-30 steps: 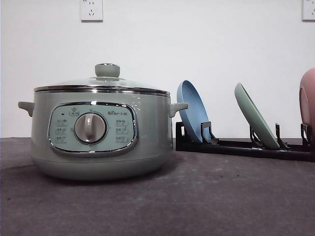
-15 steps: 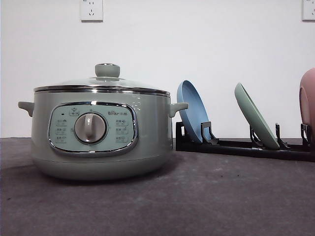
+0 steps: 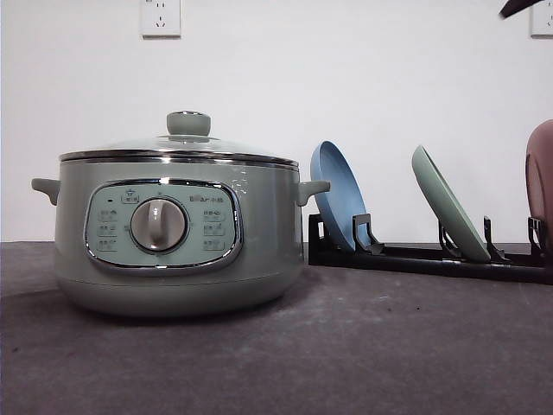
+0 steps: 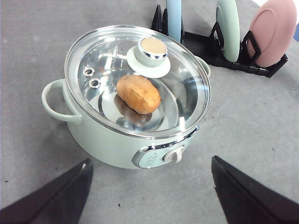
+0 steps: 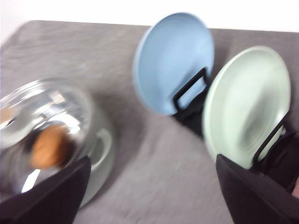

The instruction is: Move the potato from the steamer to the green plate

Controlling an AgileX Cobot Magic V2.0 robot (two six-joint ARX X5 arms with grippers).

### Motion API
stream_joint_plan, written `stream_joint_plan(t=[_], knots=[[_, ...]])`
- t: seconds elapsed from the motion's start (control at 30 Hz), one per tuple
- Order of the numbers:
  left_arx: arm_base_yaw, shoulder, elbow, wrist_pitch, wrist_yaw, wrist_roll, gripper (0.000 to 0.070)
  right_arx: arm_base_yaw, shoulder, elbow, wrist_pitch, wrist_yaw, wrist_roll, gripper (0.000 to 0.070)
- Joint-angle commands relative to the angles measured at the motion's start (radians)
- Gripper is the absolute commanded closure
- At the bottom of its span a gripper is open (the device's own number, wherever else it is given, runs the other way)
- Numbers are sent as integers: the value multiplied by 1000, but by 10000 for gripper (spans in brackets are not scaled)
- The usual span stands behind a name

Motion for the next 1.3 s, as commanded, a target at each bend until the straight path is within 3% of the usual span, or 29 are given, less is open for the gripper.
stream_joint_plan(t=[0.0,0.27,0.7,0.83,1.0,1.17,1.27], knots=[[-2,5,23,10,6,9,185,3,72,60,8,6,13,161],[-2,5,23,6,6,9,185,3,316,218,34,37,13,162],[-2,5,23,3,6,9,186,3,533,230,155,103,14,166],[-2,5,23,3,6,9,186,3,568,230,174,103,14,251],[-2,5,23,3,6,9,186,3,594,230,175,103,13,275],[-2,5,23,3,6,9,185,3,604,230,180,101,13,436],[-2,5,23,3,6,9,186,3,607,230,174,101,13,448]])
